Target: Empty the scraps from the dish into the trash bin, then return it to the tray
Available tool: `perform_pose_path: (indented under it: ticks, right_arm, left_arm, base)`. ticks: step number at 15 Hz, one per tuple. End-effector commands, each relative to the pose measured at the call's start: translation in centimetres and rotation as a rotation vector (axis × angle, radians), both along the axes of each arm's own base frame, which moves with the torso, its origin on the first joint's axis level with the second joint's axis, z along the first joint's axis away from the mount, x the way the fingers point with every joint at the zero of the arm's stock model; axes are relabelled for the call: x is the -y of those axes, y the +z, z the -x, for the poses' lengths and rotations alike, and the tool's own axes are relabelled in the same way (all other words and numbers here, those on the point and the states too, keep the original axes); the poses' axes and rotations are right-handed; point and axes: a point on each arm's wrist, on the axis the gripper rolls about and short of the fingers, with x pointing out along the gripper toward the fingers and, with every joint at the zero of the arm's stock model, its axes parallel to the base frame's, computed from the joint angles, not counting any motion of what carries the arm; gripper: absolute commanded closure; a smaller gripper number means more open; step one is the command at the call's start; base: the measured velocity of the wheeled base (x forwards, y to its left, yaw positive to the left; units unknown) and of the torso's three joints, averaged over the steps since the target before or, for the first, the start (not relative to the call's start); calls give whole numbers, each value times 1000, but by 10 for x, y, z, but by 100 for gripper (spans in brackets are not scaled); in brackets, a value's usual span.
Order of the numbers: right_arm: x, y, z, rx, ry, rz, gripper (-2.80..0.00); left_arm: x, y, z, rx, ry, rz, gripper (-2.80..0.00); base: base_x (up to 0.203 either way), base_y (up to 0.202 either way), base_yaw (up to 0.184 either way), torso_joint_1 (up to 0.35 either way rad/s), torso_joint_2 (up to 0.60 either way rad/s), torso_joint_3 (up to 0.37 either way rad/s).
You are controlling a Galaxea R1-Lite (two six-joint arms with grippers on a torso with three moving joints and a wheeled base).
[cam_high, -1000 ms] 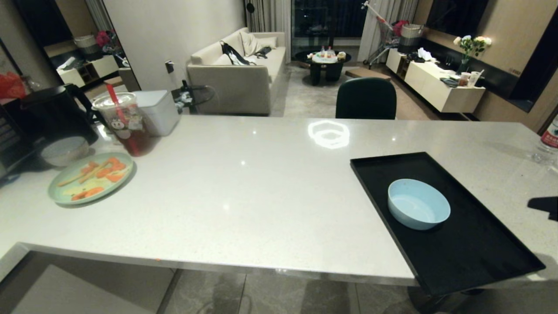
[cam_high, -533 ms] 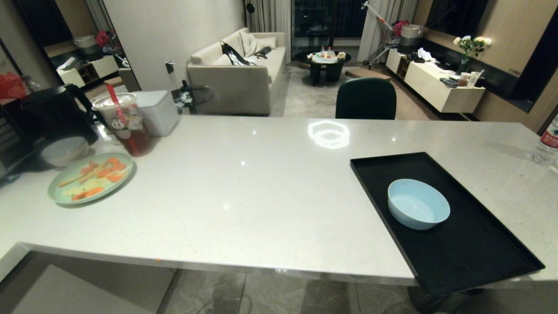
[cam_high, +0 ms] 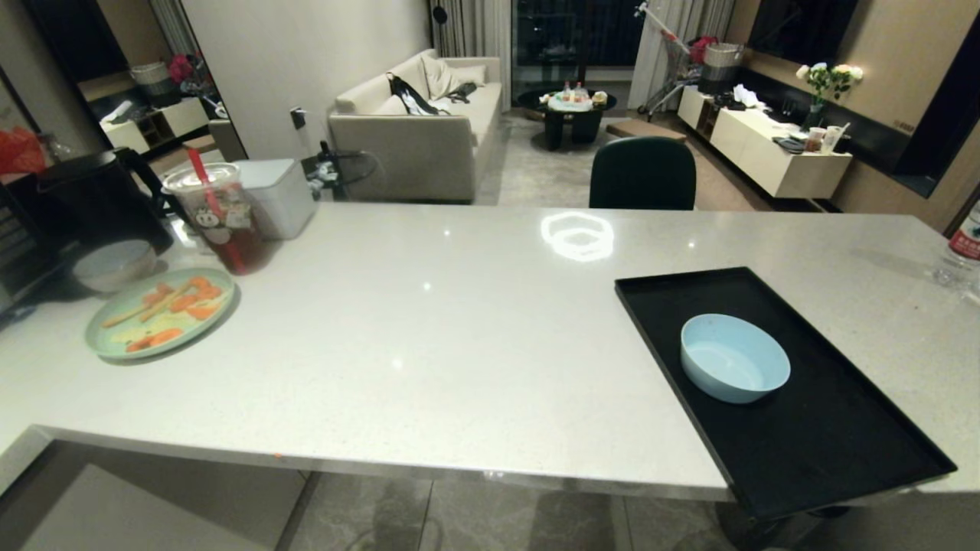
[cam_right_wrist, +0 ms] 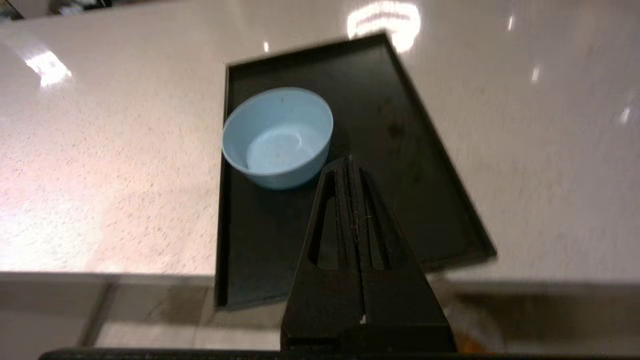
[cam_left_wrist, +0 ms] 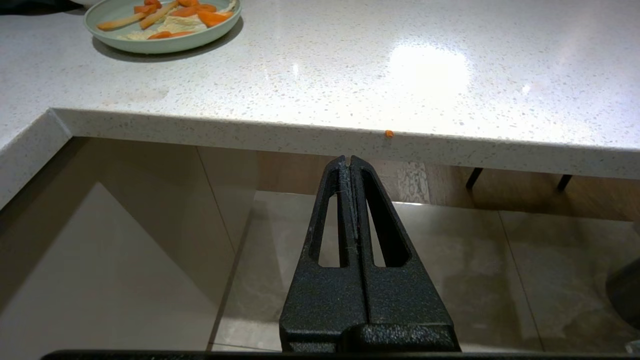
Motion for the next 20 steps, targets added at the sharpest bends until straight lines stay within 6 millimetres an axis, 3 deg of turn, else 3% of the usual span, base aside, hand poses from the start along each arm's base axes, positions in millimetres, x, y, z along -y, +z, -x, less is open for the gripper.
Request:
perform_pose_path:
  ticks: [1, 7, 14, 20]
  right_arm:
    - [2, -9, 14, 93, 4, 31, 0]
    - [5, -82, 45, 118, -61, 79, 0]
    - [4, -109, 73, 196, -28, 147, 0]
    - [4, -117, 73, 138, -44, 172, 0]
  left_arm:
    - [0, 0, 0, 2, 0, 0, 0]
    - [0, 0, 0, 1, 0, 0, 0]
    - [0, 0, 0, 0, 0, 0, 0]
    - [0, 0, 0, 0, 0, 0, 0]
  base:
    - [0, 0, 0, 0, 0, 0]
    - [0, 0, 0, 0, 0, 0]
    - [0, 0, 0, 0, 0, 0]
    - [0, 0, 0, 0, 0, 0]
